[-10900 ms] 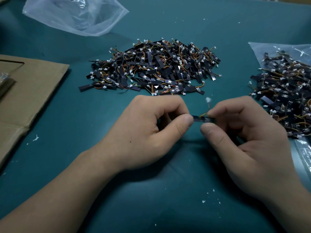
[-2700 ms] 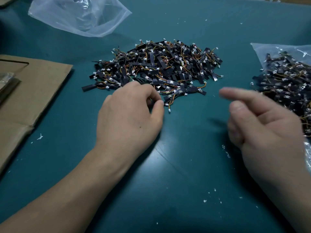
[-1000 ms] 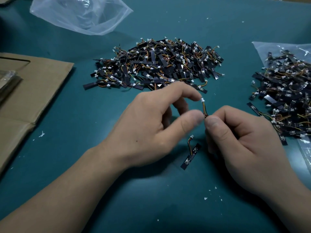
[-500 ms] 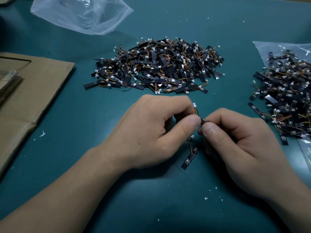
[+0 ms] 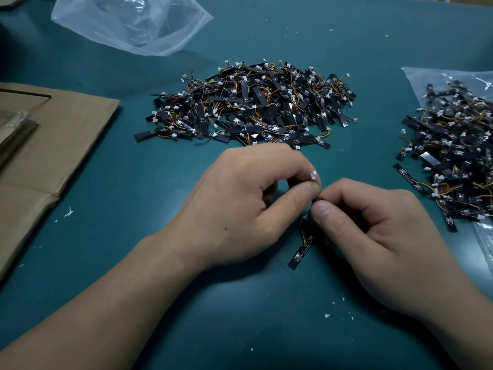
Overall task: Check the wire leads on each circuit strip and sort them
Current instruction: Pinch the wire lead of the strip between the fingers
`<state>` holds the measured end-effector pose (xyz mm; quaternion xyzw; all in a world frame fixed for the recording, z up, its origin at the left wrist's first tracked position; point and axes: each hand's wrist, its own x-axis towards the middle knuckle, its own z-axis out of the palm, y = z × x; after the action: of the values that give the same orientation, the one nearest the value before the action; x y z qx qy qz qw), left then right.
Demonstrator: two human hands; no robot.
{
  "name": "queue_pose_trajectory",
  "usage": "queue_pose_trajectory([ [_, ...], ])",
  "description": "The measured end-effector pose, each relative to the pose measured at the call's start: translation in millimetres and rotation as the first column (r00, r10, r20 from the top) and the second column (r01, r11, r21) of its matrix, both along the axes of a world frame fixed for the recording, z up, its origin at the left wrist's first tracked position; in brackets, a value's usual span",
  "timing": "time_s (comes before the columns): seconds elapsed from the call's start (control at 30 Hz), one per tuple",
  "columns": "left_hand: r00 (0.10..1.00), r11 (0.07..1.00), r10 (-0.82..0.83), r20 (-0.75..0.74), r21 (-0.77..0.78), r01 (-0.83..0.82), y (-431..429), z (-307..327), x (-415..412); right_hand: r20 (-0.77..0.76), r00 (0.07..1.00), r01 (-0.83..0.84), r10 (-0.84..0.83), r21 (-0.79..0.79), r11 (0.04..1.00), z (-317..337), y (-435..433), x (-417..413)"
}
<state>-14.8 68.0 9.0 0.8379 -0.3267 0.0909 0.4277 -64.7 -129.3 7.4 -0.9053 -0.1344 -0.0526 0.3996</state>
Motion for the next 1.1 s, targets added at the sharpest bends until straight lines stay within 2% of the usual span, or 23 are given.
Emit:
queue_pose_trajectory([
  [0.27, 0.989, 1.000, -0.010, -0.147, -0.010, 0.009, 2.4, 1.2, -1.4, -0.002, 1.000, 0.000, 0.000, -0.017, 1.000, 0.7, 0.2, -0.9],
  [0.4, 0.993, 0.996, -0.018, -0.119, 0.081, 0.028, 1.5, 0.5, -2.6, -0.005, 1.000, -0.006, 0.006, -0.021, 1.000, 0.5, 0.0, -0.8],
  [0.7, 0.997, 0.998, -0.056, -0.060, 0.021, 0.057, 1.7, -0.7, -0.4, -0.008, 1.000, -0.001, 0.001, -0.017, 1.000, 1.9, 0.9, -0.5],
  [1.1, 0.992, 0.998, -0.056, -0.114, -0.004, 0.056, 1.9, -1.8, 0.7, -0.006, 1.000, 0.021, -0.022, -0.058, 0.998, 1.1, 1.8, -0.6],
])
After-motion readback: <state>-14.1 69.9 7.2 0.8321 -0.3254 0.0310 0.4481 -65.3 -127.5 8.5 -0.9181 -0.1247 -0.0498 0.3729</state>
